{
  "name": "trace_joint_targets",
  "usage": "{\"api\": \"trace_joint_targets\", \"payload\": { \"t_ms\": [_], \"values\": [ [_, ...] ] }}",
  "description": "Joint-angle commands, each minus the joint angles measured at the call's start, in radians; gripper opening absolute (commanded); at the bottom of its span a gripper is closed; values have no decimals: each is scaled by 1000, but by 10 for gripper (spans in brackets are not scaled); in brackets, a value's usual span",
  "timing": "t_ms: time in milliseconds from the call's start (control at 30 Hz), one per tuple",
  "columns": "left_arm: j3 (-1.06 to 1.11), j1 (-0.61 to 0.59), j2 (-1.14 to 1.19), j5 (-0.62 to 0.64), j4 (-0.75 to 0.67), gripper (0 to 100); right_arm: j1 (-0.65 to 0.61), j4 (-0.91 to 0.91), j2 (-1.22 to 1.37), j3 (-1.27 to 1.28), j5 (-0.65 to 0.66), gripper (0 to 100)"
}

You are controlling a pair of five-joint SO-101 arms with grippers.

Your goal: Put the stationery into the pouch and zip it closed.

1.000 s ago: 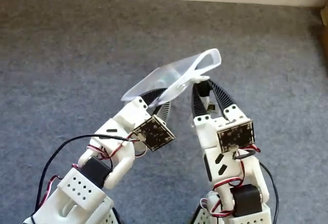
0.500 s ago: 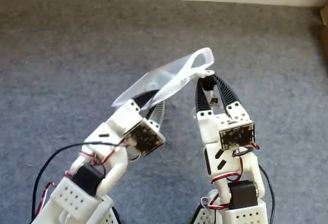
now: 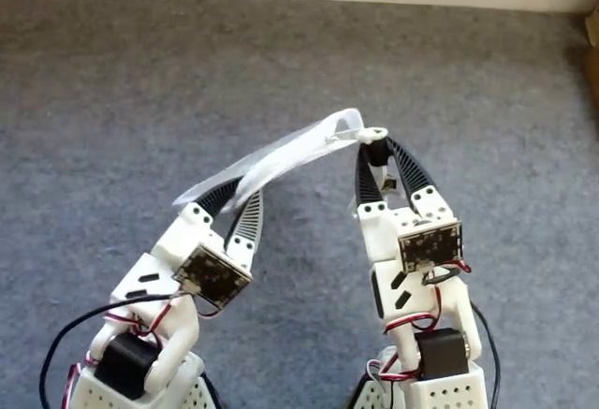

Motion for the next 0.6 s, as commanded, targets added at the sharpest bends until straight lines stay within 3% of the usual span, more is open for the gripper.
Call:
{"api": "trace_joint_targets", "payload": {
  "t_ms": [0, 333, 567],
  "values": [
    [-143, -111, -8, 83, 97, 5, 64, -44, -2, -21, -12, 5],
    [-305, -271, -8, 226, 153, 5, 61, -42, -2, -19, -58, 5],
    [-334, -288, -28, 264, 209, 5, 62, -42, -2, -19, -58, 5]
  ]
}}
